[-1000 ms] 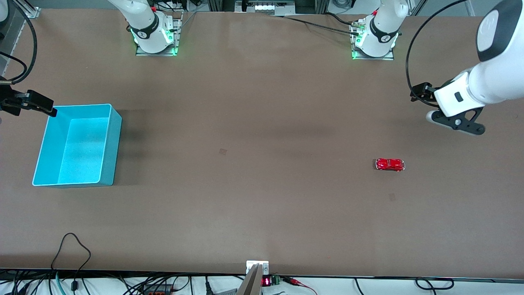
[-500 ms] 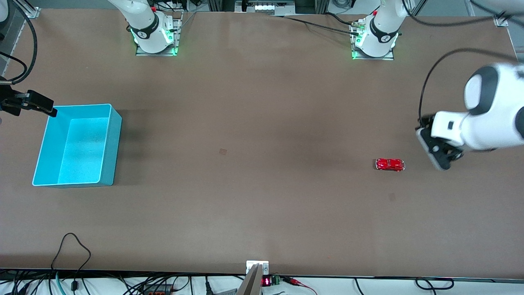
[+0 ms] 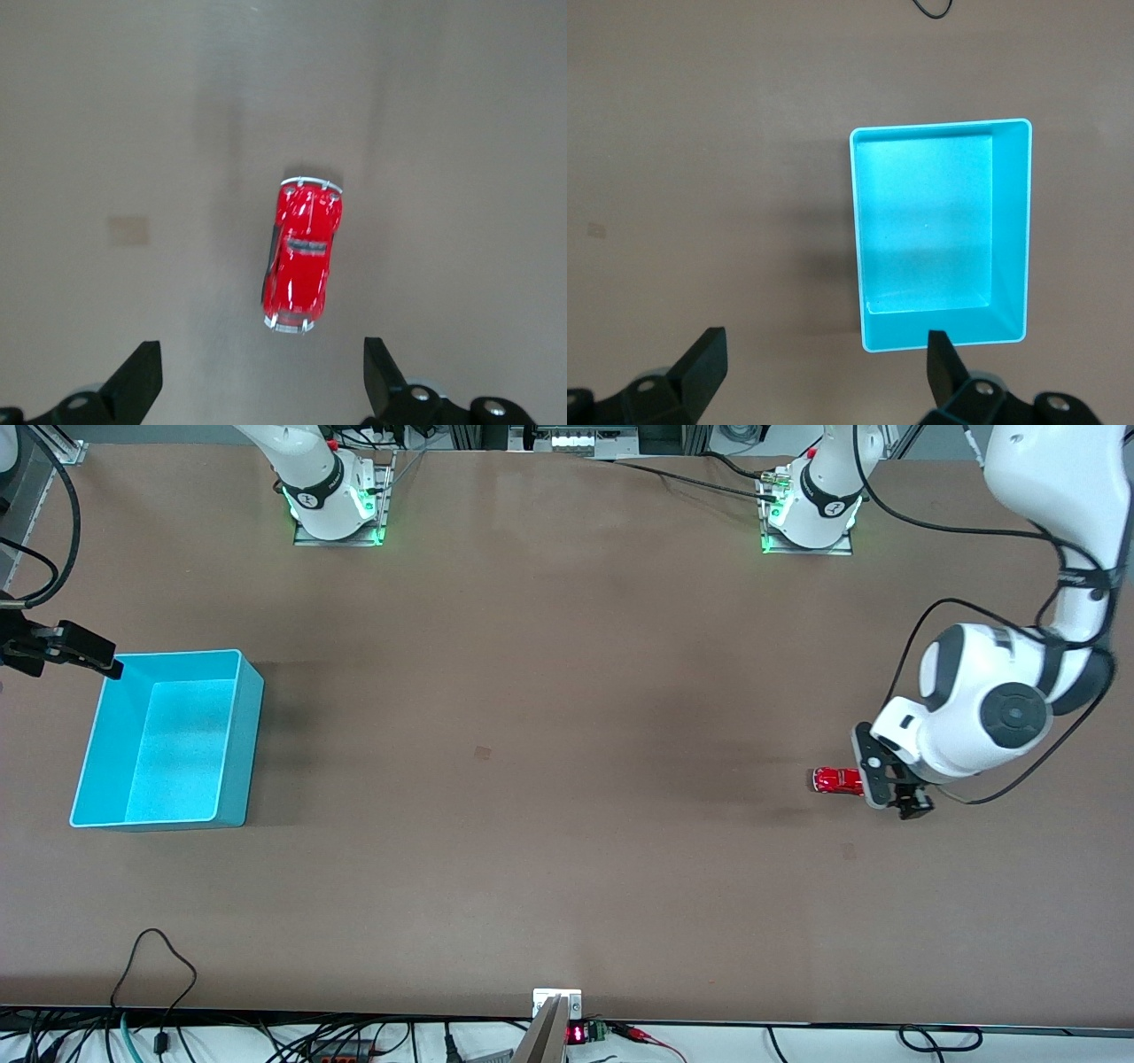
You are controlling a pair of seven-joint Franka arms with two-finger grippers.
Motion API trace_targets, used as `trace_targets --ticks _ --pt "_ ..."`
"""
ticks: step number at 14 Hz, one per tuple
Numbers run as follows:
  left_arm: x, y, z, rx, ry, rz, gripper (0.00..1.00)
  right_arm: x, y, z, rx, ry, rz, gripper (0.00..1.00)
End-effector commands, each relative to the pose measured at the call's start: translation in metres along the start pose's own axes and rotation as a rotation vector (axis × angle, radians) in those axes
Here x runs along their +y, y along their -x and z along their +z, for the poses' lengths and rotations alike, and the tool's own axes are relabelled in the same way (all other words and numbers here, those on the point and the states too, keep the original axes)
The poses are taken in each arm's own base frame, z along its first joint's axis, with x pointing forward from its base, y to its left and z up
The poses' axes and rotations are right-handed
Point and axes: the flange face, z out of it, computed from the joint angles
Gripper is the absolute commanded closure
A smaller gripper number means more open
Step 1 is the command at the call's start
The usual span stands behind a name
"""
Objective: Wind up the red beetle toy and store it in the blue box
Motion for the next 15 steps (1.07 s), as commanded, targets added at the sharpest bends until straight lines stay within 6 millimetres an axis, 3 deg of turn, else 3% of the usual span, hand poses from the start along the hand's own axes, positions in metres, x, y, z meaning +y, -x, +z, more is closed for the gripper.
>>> trace_targets --ticks 1,3,6,7,12,15 --pt "0.008 -0.003 0.042 0.013 -0.023 0.090 0.00 0.001 0.000 -0.003 0.010 -0.010 0.012 0.00" --pt "0.019 -0.007 0.063 0.030 -0.044 0.104 0.01 0.001 0.000 -0.004 0.011 -0.010 0.012 0.00" --pt "0.024 -0.007 0.075 0.035 -0.038 0.109 0.08 0.001 0.000 -0.003 0.010 -0.010 0.012 0.00" --pt "0.024 -0.007 0.077 0.035 -0.035 0.111 0.14 0.001 0.000 -0.003 0.010 -0.010 0.012 0.00" --pt "0.021 -0.001 0.073 0.036 -0.043 0.113 0.77 0.001 0.000 -0.002 0.011 -0.010 0.011 0.00" --pt "0.023 -0.001 0.077 0.034 -0.030 0.113 0.80 0.001 0.000 -0.002 0.011 -0.009 0.011 0.00"
